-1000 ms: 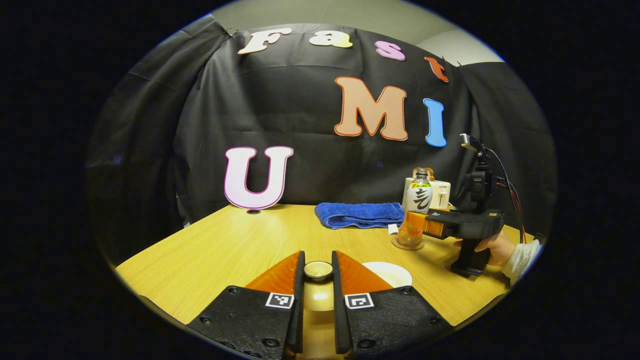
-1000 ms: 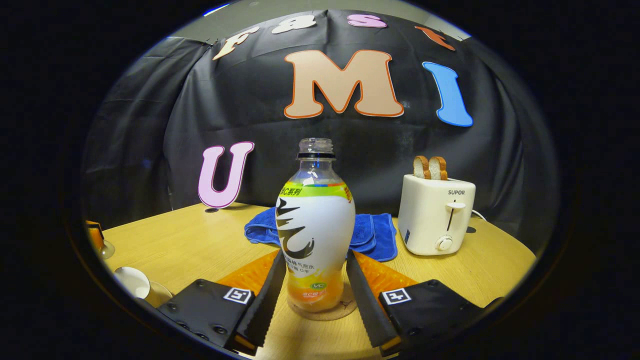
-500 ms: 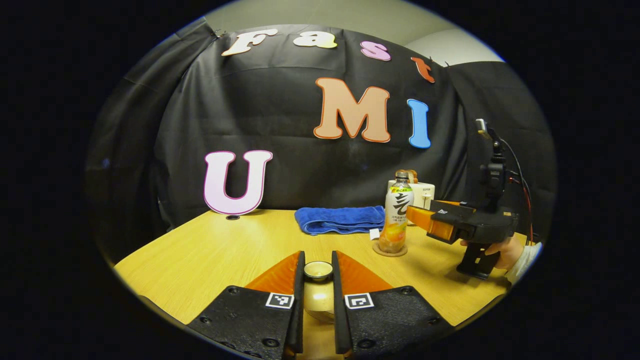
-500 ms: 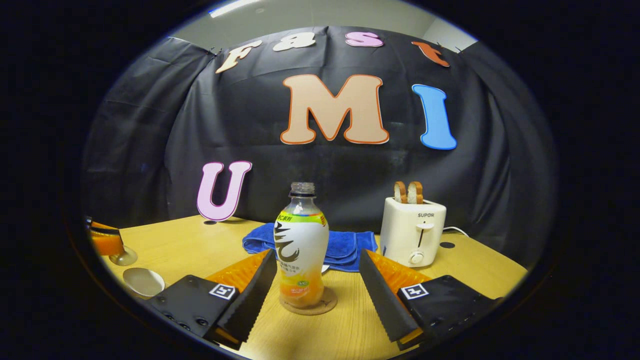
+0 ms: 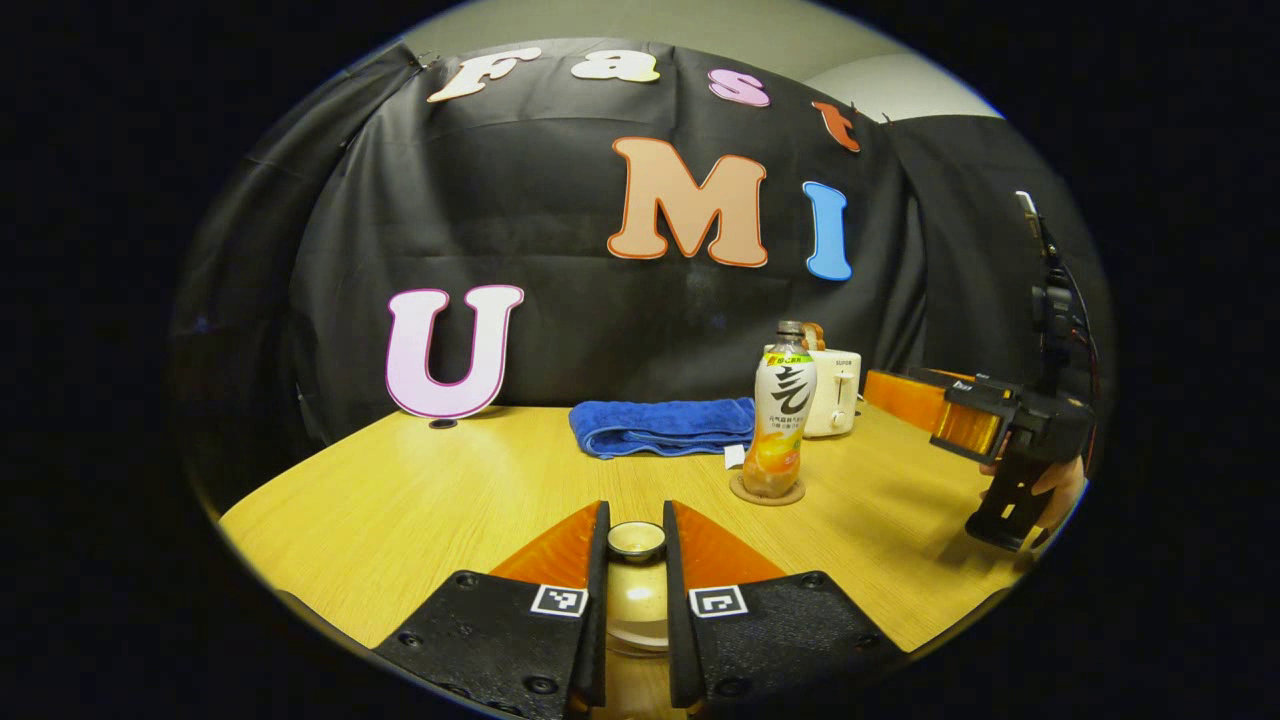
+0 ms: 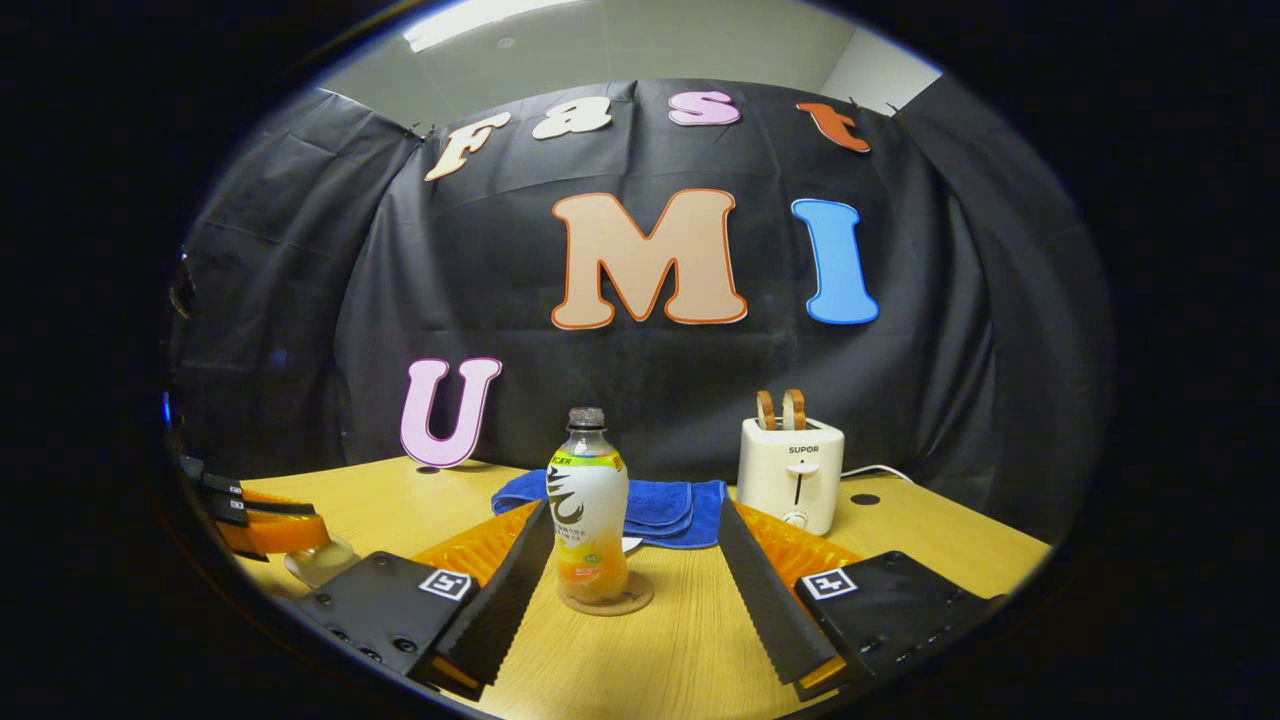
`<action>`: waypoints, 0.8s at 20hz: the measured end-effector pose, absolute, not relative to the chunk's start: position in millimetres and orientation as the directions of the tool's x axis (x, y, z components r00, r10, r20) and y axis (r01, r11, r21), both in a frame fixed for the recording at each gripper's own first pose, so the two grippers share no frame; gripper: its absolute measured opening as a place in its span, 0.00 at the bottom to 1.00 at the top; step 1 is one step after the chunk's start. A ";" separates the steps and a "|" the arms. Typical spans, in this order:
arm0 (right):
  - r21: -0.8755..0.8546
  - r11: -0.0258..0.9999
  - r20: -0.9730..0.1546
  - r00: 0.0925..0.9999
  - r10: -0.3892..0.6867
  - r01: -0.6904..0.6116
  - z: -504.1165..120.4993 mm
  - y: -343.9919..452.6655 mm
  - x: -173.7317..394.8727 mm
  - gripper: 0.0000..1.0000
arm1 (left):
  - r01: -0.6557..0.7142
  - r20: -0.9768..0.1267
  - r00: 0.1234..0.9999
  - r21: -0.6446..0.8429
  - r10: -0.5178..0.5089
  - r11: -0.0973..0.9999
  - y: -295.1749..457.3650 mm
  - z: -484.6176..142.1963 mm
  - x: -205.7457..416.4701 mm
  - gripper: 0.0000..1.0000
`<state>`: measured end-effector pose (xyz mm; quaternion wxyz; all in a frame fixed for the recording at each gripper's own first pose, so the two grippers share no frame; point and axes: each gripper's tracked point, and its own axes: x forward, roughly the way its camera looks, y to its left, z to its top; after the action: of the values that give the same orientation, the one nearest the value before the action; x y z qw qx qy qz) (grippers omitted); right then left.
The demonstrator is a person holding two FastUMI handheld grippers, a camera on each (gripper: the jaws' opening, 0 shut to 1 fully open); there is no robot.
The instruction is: Open the teacup lid with one hand, grasp the water bottle and pour water into the teacup with the other hand; after pouring, place the water bottle on the coaster and then close the teacup lid.
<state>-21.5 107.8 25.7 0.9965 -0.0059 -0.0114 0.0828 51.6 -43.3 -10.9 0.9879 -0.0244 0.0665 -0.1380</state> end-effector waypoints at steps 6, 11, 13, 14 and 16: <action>0.002 0.988 0.018 0.987 0.157 -0.157 24.5 99.8 -27.5 1.00 | 0.277 -0.155 0.947 -0.051 -0.282 0.959 -49.7 -23.2 54.1 0.22; -0.004 0.987 0.007 0.987 0.158 -0.158 20.4 99.2 -29.5 1.00 | 0.273 -0.160 0.947 -0.049 -0.277 0.961 -48.8 -26.5 53.0 0.23; -0.014 0.987 0.006 0.987 0.159 -0.158 18.9 98.9 -30.7 1.00 | 0.275 -0.155 0.947 -0.051 -0.280 0.960 -49.1 -25.4 51.5 0.24; -0.020 0.987 0.005 0.987 0.159 -0.159 18.0 98.5 -30.5 1.00 | 0.276 -0.157 0.947 -0.051 -0.281 0.960 -49.2 -25.6 51.0 0.24; -0.021 0.986 0.002 0.986 0.166 -0.166 16.6 101.0 -32.2 1.00 | 0.280 -0.148 0.947 -0.049 -0.284 0.959 -49.7 -23.6 50.3 0.26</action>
<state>-32.2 101.0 16.6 0.9965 -0.0105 -0.0021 0.0831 50.3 -49.7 -23.6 0.9867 -0.0139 0.0769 -0.1428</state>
